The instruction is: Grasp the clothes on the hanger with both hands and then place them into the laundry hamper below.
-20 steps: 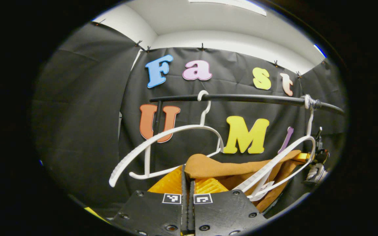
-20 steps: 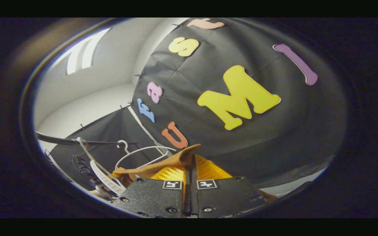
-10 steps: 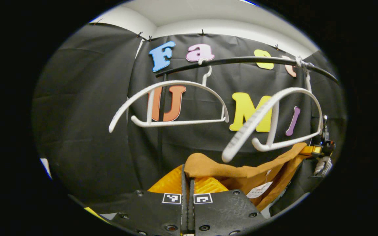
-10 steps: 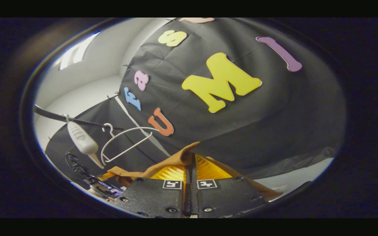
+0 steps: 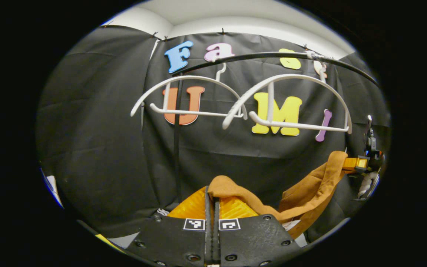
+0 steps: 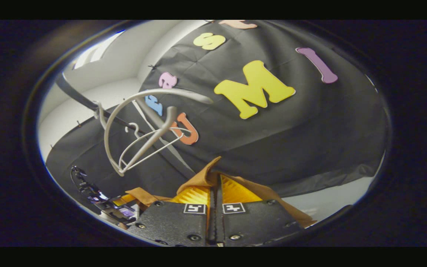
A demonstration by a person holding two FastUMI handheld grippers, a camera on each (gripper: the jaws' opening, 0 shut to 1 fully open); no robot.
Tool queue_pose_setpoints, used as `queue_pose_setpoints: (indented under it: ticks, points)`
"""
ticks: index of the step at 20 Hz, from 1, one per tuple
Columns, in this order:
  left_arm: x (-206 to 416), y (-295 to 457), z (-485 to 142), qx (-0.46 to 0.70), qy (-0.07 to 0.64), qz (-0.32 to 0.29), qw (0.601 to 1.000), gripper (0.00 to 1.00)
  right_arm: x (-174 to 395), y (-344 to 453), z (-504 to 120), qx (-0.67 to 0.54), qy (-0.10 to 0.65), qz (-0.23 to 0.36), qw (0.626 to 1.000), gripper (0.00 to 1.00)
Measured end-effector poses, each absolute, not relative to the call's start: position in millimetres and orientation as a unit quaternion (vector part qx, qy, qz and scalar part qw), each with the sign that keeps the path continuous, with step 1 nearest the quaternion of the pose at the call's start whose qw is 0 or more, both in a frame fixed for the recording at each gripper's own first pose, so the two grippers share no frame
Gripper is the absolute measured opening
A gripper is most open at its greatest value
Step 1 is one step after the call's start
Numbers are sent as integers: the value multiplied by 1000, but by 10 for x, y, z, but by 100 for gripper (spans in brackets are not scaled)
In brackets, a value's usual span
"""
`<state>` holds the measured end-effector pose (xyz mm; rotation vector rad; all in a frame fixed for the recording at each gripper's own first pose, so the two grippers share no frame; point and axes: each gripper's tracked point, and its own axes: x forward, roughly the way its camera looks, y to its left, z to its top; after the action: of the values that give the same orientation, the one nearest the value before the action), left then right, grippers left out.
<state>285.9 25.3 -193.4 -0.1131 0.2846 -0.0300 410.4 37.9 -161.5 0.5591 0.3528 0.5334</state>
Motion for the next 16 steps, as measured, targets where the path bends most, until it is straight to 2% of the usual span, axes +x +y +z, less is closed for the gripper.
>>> queue_pose_setpoints:
  ticks: [2, 3, 6, 7, 8, 9, 10, 12, 15, 16]
  points:
    - [2828, 109, -1818, -48, 135, -35, 989, 4, 3903, 575, -1493, 254, 163, 262, 917, 3]
    - [2786, 44, -1749, -46, 130, -45, 989, 0, 3800, 692, -1428, 247, 161, 267, 918, 4]
    - [2744, -236, -1467, -52, 116, -80, 989, 0, 3547, 1023, -1254, 214, 155, 276, 924, 4]
    - [2754, -324, -1436, -52, 117, -94, 987, 3, 3473, 1135, -1221, 205, 156, 278, 925, 3]
    - [2725, -424, -1418, -54, 121, -104, 986, 0, 3388, 1244, -1209, 202, 155, 278, 926, 4]
    - [2682, -523, -1421, -57, 124, -114, 984, 4, 3316, 1350, -1217, 201, 159, 277, 926, 4]
    - [2642, -599, -1445, -58, 127, -122, 983, 0, 3233, 1473, -1222, 201, 163, 283, 924, 4]
    - [2606, -710, -1533, -63, 135, -135, 980, 4, 3131, 1612, -1379, 186, 172, 278, 926, 4]
    - [2500, -855, -1839, -78, 157, -150, 973, 0, 3058, 1723, -1741, 160, 206, 266, 928, 3]
    - [2439, -904, -1990, -83, 168, -155, 970, 4, 3060, 1733, -1874, 154, 220, 257, 928, 4]
